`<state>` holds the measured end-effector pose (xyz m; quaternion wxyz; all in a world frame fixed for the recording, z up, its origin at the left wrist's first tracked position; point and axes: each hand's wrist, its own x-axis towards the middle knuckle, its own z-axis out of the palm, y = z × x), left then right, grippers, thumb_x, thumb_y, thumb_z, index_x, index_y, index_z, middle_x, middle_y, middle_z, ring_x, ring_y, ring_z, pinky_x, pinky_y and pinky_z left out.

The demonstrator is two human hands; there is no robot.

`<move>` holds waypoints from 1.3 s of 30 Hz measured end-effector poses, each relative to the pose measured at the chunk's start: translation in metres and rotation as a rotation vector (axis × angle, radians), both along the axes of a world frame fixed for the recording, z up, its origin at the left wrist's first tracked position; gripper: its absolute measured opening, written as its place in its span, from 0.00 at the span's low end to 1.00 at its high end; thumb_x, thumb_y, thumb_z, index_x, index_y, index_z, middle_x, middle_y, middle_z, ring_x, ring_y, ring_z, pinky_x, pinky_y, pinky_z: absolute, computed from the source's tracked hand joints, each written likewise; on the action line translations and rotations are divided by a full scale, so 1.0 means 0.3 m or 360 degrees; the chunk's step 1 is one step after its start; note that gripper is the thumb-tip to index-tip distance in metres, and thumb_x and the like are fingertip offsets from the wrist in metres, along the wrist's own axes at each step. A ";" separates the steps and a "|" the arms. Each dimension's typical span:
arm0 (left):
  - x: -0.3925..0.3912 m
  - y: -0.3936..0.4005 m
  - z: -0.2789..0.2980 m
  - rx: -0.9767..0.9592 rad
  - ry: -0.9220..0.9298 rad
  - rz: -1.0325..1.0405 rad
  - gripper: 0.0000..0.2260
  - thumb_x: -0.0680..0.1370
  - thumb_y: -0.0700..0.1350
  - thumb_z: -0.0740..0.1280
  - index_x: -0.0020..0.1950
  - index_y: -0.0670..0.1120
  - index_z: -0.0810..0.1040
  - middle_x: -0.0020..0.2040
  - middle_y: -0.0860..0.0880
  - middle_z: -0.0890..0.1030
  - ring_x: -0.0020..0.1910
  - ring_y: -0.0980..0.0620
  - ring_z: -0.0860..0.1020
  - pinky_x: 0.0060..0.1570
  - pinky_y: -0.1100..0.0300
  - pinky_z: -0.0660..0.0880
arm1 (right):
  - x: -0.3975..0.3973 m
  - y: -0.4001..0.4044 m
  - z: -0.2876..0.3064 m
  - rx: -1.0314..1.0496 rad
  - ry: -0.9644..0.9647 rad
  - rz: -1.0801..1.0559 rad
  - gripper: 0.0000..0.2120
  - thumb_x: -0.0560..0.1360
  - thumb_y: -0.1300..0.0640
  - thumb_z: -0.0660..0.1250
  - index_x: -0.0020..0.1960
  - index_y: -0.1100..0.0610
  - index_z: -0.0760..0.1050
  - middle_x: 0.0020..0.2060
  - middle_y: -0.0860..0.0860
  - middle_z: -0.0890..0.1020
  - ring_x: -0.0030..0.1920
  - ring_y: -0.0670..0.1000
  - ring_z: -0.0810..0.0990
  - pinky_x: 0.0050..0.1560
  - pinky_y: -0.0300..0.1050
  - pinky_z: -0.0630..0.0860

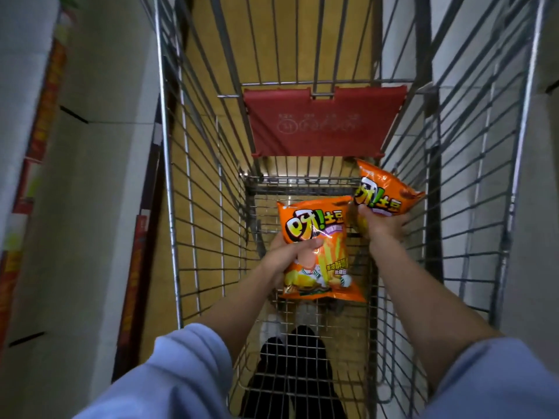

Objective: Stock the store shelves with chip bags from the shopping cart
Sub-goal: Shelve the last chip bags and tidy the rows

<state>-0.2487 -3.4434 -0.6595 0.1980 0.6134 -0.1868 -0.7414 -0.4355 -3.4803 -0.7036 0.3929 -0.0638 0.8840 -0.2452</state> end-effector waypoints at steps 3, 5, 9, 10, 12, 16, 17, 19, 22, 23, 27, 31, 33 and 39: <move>0.042 0.000 0.001 -0.0022 0.0012 -0.0049 0.15 0.72 0.36 0.73 0.53 0.51 0.74 0.50 0.48 0.83 0.47 0.48 0.82 0.50 0.51 0.80 | 0.003 -0.012 -0.022 0.0040 0.0011 -0.0077 0.42 0.69 0.50 0.76 0.75 0.56 0.57 0.69 0.63 0.68 0.70 0.65 0.66 0.69 0.61 0.64; 0.061 0.003 0.010 -0.0020 0.0024 -0.0062 0.18 0.71 0.37 0.73 0.56 0.51 0.73 0.52 0.47 0.83 0.49 0.47 0.82 0.50 0.51 0.79 | 0.000 -0.010 -0.018 0.0057 0.0041 -0.0077 0.34 0.71 0.50 0.74 0.71 0.58 0.64 0.67 0.62 0.72 0.68 0.64 0.69 0.67 0.58 0.66; 0.065 -0.011 0.068 -0.0074 0.0089 -0.0080 0.24 0.67 0.40 0.76 0.60 0.49 0.71 0.54 0.45 0.83 0.51 0.45 0.82 0.50 0.50 0.80 | -0.009 0.001 0.043 -0.0006 0.0080 0.0049 0.26 0.73 0.51 0.72 0.67 0.57 0.70 0.63 0.60 0.76 0.66 0.64 0.72 0.64 0.62 0.69; 0.061 -0.019 0.092 -0.0102 0.0119 -0.0091 0.25 0.67 0.40 0.76 0.60 0.49 0.71 0.53 0.46 0.83 0.50 0.46 0.83 0.49 0.51 0.80 | -0.008 0.010 0.068 -0.0037 0.0070 0.0095 0.25 0.73 0.51 0.72 0.66 0.57 0.71 0.62 0.59 0.77 0.65 0.63 0.73 0.63 0.62 0.70; 0.055 -0.038 0.137 -0.0136 0.0162 -0.0098 0.24 0.68 0.40 0.76 0.59 0.50 0.70 0.51 0.47 0.83 0.48 0.48 0.83 0.49 0.52 0.80 | -0.002 0.034 0.126 -0.0089 0.0023 0.0235 0.23 0.74 0.51 0.71 0.65 0.57 0.71 0.60 0.59 0.78 0.61 0.62 0.76 0.58 0.55 0.73; 0.045 -0.082 0.223 -0.0192 0.0181 -0.0126 0.31 0.65 0.44 0.74 0.66 0.48 0.67 0.56 0.44 0.82 0.54 0.44 0.81 0.53 0.47 0.79 | 0.011 0.071 0.239 -0.0191 -0.0109 0.0446 0.26 0.74 0.48 0.70 0.68 0.56 0.68 0.63 0.58 0.77 0.63 0.62 0.75 0.63 0.57 0.71; 0.045 -0.090 0.244 -0.0211 0.0164 -0.0122 0.32 0.65 0.44 0.74 0.66 0.49 0.67 0.56 0.44 0.81 0.54 0.43 0.81 0.54 0.47 0.78 | 0.015 0.079 0.260 -0.0226 -0.0165 0.0464 0.28 0.74 0.47 0.70 0.69 0.55 0.67 0.64 0.57 0.76 0.64 0.62 0.74 0.64 0.57 0.71; 0.051 -0.103 0.299 -0.0268 0.0144 -0.0114 0.28 0.64 0.43 0.74 0.62 0.50 0.70 0.54 0.45 0.82 0.52 0.44 0.81 0.54 0.47 0.78 | 0.022 0.095 0.315 -0.0301 -0.0296 0.0435 0.30 0.75 0.48 0.70 0.72 0.55 0.63 0.66 0.56 0.75 0.65 0.61 0.73 0.67 0.59 0.69; 0.084 -0.114 0.380 -0.0302 0.0157 -0.0168 0.28 0.64 0.44 0.75 0.61 0.50 0.71 0.53 0.45 0.83 0.52 0.42 0.82 0.53 0.46 0.79 | 0.030 0.135 0.406 -0.0392 -0.0432 0.0366 0.32 0.75 0.48 0.70 0.72 0.55 0.59 0.66 0.55 0.74 0.66 0.60 0.72 0.67 0.58 0.68; 0.097 -0.116 0.408 -0.0323 0.0161 -0.0210 0.30 0.63 0.44 0.76 0.63 0.49 0.70 0.54 0.44 0.83 0.53 0.42 0.82 0.54 0.45 0.78 | 0.032 0.153 0.433 -0.0423 -0.0453 0.0350 0.32 0.75 0.48 0.70 0.72 0.55 0.59 0.65 0.55 0.74 0.65 0.60 0.73 0.66 0.56 0.70; 0.135 -0.112 0.524 -0.0403 0.0176 -0.0369 0.41 0.59 0.48 0.81 0.68 0.46 0.67 0.58 0.41 0.81 0.55 0.40 0.81 0.55 0.43 0.78 | 0.054 0.237 0.546 -0.0577 -0.0524 0.0318 0.35 0.71 0.45 0.73 0.72 0.52 0.61 0.64 0.53 0.76 0.61 0.57 0.76 0.57 0.52 0.74; 0.180 -0.080 0.646 -0.0474 0.0213 -0.0524 0.40 0.61 0.48 0.80 0.69 0.45 0.66 0.57 0.41 0.82 0.53 0.40 0.82 0.50 0.47 0.79 | 0.087 0.326 0.676 -0.0709 -0.0549 0.0223 0.34 0.69 0.46 0.75 0.70 0.51 0.65 0.62 0.53 0.78 0.59 0.57 0.78 0.60 0.58 0.75; 0.203 -0.055 0.713 -0.0538 0.0211 -0.0607 0.41 0.61 0.49 0.81 0.69 0.45 0.65 0.58 0.41 0.82 0.53 0.40 0.82 0.50 0.48 0.79 | 0.107 0.376 0.753 -0.0785 -0.0504 0.0199 0.30 0.70 0.47 0.75 0.67 0.51 0.66 0.60 0.53 0.79 0.57 0.57 0.80 0.60 0.60 0.76; 0.252 0.014 0.927 -0.0777 0.0269 -0.0803 0.40 0.60 0.49 0.81 0.68 0.46 0.67 0.56 0.43 0.82 0.51 0.44 0.83 0.47 0.51 0.80 | 0.134 0.541 0.987 -0.0964 -0.0288 0.0125 0.28 0.70 0.52 0.75 0.65 0.54 0.66 0.56 0.55 0.79 0.49 0.56 0.82 0.49 0.54 0.81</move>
